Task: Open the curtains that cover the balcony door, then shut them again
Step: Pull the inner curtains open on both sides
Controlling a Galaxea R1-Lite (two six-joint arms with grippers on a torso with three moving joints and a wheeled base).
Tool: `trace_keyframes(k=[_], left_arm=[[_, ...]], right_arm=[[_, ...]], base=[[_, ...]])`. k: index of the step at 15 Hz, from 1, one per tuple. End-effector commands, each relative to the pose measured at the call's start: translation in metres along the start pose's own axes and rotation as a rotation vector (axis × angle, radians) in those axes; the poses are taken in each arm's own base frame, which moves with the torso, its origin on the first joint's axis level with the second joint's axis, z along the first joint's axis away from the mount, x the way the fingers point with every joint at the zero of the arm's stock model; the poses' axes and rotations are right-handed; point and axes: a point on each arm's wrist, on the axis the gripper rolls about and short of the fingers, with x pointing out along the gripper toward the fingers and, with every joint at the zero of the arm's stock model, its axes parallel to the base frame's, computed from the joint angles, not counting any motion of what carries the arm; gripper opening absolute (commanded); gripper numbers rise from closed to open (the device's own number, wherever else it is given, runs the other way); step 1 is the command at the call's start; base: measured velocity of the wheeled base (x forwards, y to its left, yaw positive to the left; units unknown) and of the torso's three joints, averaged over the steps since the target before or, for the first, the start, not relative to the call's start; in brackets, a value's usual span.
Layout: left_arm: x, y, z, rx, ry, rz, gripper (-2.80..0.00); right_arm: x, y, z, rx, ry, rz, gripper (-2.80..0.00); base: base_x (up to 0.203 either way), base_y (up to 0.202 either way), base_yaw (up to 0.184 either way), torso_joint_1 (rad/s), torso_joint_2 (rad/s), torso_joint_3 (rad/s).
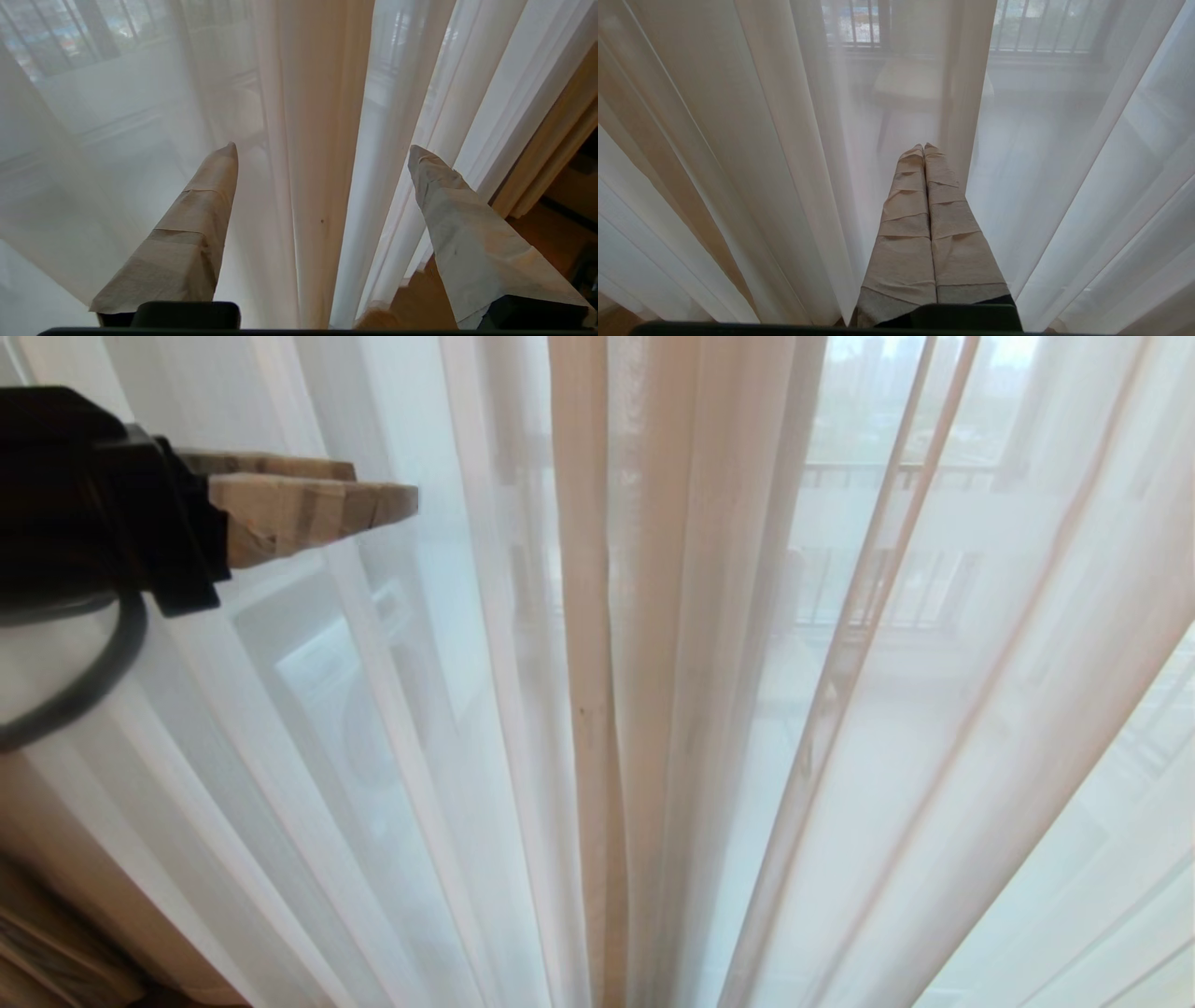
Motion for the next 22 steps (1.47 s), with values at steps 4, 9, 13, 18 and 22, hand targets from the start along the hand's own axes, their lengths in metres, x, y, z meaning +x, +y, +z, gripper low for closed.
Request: trace_keyframes(k=[4, 9, 13, 18, 22], left_arm=[[0.028, 0.005, -0.002, 0.014, -0.026, -0.026, 0.0], [0.055, 0.009, -0.003, 0.02, -0.032, 0.024, 0.0], [0.074, 0.017, 0.006, 0.031, -0.059, 0.056, 0.0], [0.095, 0.025, 0.015, 0.038, -0.085, 0.1, 0.0], [0.114, 0.031, 0.021, 0.047, -0.12, 0.116, 0.0]], right_arm=[[0.0, 0.0, 0.0, 0.0, -0.001, 0.0, -2.8], [0.0, 0.0, 0.0, 0.0, -0.001, 0.0, -2.8], [0.0, 0.0, 0.0, 0.0, -0.002, 0.0, -2.8], [0.0, 0.0, 0.0, 0.0, -0.001, 0.0, -2.8], [0.0, 0.0, 0.0, 0.0, 0.001, 0.0, -2.8]], base=[[0.0, 0.0, 0.0, 0.0, 0.0, 0.0], [0.0, 0.0, 0.0, 0.0, 0.0, 0.0], [0.0, 0.0, 0.0, 0.0, 0.0, 0.0], [0.0, 0.0, 0.0, 0.0, 0.0, 0.0], [0.0, 0.0, 0.0, 0.0, 0.0, 0.0]])
